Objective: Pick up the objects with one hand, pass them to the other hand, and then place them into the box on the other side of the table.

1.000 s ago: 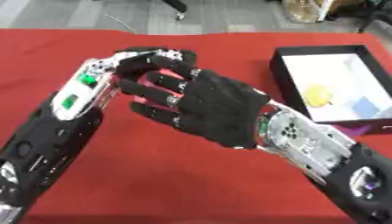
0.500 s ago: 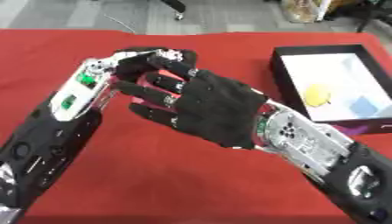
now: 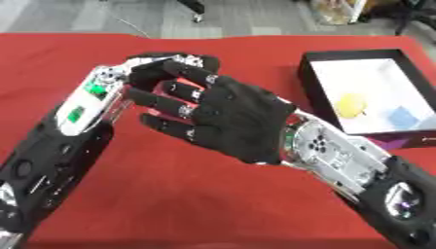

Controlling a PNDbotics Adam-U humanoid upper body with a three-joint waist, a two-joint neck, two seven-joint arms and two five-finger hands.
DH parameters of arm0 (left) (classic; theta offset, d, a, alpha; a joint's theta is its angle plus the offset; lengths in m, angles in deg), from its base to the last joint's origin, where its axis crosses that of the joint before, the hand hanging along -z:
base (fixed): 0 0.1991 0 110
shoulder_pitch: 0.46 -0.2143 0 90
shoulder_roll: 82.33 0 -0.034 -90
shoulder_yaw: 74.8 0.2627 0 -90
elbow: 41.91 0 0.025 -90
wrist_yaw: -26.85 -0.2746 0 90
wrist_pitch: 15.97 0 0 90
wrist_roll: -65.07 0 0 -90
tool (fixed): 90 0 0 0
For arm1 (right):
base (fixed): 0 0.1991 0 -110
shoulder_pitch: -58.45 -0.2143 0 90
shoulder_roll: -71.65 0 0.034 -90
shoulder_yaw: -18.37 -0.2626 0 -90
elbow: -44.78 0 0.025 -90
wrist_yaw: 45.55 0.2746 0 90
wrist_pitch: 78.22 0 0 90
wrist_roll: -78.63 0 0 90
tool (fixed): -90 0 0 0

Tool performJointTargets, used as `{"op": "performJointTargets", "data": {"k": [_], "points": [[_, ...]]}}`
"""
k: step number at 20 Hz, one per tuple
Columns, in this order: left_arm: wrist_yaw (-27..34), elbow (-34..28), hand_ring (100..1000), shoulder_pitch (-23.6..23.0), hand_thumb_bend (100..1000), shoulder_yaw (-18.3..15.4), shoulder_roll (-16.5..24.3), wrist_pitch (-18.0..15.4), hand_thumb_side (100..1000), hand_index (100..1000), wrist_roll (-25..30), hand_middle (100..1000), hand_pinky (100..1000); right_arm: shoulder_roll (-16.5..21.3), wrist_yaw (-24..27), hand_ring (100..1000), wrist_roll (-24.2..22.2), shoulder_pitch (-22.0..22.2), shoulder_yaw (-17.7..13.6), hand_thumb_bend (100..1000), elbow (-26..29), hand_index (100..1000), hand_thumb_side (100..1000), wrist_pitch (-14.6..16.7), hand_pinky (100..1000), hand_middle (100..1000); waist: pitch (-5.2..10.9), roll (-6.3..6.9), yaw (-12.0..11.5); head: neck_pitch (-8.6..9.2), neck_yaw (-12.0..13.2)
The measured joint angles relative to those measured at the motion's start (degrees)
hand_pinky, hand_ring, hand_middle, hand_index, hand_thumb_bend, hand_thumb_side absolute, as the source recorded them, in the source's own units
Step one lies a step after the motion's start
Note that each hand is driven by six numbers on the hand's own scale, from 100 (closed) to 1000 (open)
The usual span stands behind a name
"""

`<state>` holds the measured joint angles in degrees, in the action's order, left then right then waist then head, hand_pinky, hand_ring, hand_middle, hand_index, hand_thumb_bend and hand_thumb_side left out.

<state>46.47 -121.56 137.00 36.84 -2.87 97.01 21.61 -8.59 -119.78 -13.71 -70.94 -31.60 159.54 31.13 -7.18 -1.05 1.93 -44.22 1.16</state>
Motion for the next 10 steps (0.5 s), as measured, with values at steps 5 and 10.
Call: {"op": "performJointTargets", "data": {"k": [5, 10], "points": [[0.0, 0.0, 408, 0.2, 100, -0.4, 0.1, -0.3, 586, 487, 0.3, 293, 580, 0.0, 0.5, 789, 0.7, -0.5, -0.1, 343, 0.0, 917, 100, 0.6, 883, 1000, 0.00, 0.00, 0.1, 0.00, 0.0], [-0.1, 0.3, 408, 0.4, 100, -0.9, 0.4, -0.8, 579, 487, 0.8, 292, 579, 0.1, 1.0, 796, 1.2, -0.5, -0.2, 379, 0.0, 924, 100, 1.3, 890, 1000, 0.00, -0.13, 0.1, 0.00, -0.2]]}}
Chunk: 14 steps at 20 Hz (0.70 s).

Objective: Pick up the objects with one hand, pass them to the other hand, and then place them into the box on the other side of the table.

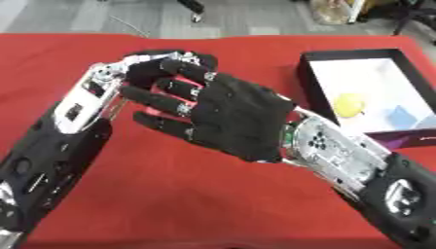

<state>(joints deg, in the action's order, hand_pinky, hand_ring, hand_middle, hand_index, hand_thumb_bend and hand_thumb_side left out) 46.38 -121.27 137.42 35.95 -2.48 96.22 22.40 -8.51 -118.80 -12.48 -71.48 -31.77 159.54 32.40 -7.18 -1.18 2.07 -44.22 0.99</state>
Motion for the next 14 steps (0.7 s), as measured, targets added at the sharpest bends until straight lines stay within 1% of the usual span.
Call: {"op": "performJointTargets", "data": {"k": [10, 14], "points": [[-0.4, 1.0, 407, 0.3, 100, -1.1, 1.2, -0.7, 573, 485, 0.7, 289, 576, 0.9, 0.8, 813, 0.4, -0.4, -0.5, 393, -0.4, 929, 100, 1.2, 905, 1000, 0.00, -0.05, 0.0, 0.00, -0.1], [-0.4, 1.0, 407, 0.5, 100, -1.1, 1.2, -0.8, 577, 485, 0.8, 290, 575, 1.0, 0.8, 828, -0.3, -0.5, -0.6, 344, -0.4, 931, 100, 2.0, 924, 1000, 0.00, -0.03, 0.0, 0.00, -0.2]]}}
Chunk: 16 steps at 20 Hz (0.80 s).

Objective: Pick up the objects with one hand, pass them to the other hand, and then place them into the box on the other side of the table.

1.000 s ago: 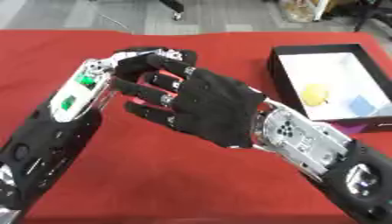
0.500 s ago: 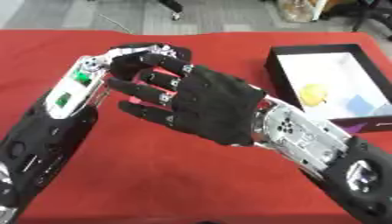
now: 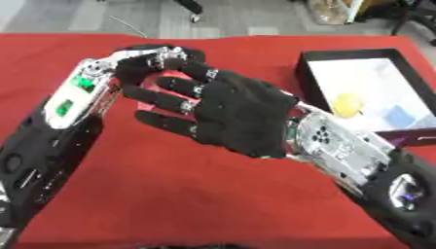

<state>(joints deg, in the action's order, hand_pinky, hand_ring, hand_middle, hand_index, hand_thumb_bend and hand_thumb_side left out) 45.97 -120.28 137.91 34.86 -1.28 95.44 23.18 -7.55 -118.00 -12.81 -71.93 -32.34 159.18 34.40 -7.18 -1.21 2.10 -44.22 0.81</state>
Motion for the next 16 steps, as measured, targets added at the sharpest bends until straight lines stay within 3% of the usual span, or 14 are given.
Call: {"op": "performJointTargets", "data": {"k": [9, 16], "points": [[1.0, -0.4, 407, 0.0, 100, 0.4, 0.0, 0.3, 576, 486, -0.3, 289, 574, 0.4, -1.3, 833, -1.2, -0.3, -0.1, 318, 0.1, 934, 100, 0.5, 937, 1000, 0.00, 0.43, -0.5, 0.00, -0.8], [1.8, -0.8, 408, 0.0, 100, 0.7, 0.0, 0.6, 573, 487, -0.6, 288, 574, 1.0, -2.0, 836, -1.4, -0.3, 0.0, 441, 0.4, 940, 100, 0.7, 946, 1000, 0.02, 0.61, -1.0, 0.00, -1.4]]}}
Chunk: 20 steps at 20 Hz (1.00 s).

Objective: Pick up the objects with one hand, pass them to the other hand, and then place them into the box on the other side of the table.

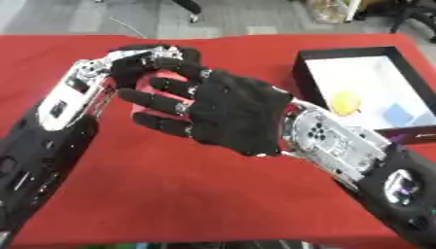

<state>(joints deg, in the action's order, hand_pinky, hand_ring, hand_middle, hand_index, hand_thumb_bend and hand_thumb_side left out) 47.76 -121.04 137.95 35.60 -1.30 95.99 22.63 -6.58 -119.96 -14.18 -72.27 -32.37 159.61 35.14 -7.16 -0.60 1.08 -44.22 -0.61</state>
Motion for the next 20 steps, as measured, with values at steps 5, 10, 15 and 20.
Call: {"op": "performJointTargets", "data": {"k": [5, 10, 15, 20], "points": [[0.5, -0.3, 409, 0.1, 100, 0.4, 0.0, 0.1, 580, 489, -0.1, 289, 574, 0.5, -0.1, 835, 0.4, -0.2, 0.0, 507, 0.2, 939, 100, 0.4, 949, 1000, 0.00, 0.10, -0.4, 0.00, -0.5], [0.8, -0.8, 412, 0.1, 100, 1.1, -0.1, 0.6, 600, 491, -0.6, 292, 577, 1.0, -0.8, 828, 1.5, -0.2, 0.0, 486, 0.3, 934, 100, 0.2, 950, 1000, 0.00, 0.25, -0.7, 0.00, -0.9], [1.2, -1.6, 414, 0.1, 100, 2.1, -1.2, 1.1, 612, 492, -1.1, 294, 578, 1.5, -2.2, 826, 3.7, -0.7, 0.0, 453, 0.1, 932, 100, -0.3, 954, 1000, 0.00, 0.56, -0.8, 0.00, -1.6], [1.4, -2.1, 415, 0.0, 100, 2.2, -1.5, 1.7, 613, 493, -1.7, 294, 579, 2.0, -3.4, 825, 4.6, -0.7, 0.0, 425, 0.0, 930, 100, -0.3, 954, 1000, 0.00, 0.83, -1.0, 0.00, -2.2]]}}
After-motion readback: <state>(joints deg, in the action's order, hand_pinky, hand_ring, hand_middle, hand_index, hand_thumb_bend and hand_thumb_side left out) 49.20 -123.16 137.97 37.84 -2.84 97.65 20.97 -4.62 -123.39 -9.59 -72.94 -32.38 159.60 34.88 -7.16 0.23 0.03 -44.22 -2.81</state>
